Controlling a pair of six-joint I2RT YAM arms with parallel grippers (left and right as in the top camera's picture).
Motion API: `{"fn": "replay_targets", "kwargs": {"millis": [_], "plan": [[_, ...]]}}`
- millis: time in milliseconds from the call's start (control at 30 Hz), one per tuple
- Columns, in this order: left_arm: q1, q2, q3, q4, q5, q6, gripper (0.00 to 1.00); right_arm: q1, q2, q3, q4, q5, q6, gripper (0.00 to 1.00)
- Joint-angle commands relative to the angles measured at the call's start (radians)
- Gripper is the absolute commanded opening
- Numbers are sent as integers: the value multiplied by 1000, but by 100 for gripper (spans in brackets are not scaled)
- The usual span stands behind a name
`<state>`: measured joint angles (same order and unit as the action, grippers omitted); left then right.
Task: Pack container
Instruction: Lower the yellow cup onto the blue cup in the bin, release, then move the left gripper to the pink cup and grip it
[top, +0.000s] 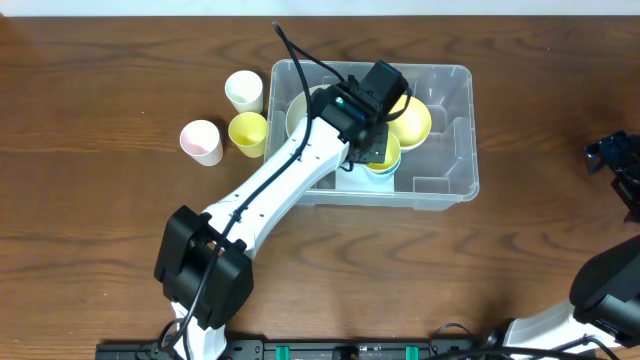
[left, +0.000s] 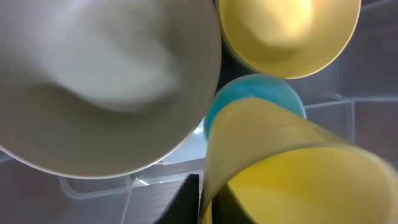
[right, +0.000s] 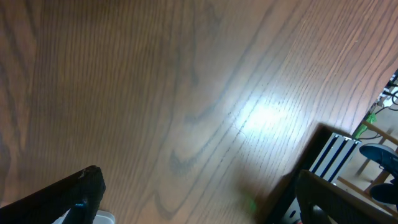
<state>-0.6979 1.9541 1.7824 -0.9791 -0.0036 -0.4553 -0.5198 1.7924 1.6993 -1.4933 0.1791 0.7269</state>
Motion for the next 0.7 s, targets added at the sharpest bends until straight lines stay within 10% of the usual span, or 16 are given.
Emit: {"fn": "replay_targets", "kwargs": {"millis": [0,167,267,667], "plan": [[0,3,21,0,-4,14,17,-4,1,-3,2,11,13,99],[3,2,21,2,-8,17,57,-4,1,-3,2,11,13,99],[17,-1,24,8,-8,30,98,-4,1,-3,2,11,13,99],[349,-197,79,-146,-121,-116,98,-4,1,-3,2,11,13,99]]}}
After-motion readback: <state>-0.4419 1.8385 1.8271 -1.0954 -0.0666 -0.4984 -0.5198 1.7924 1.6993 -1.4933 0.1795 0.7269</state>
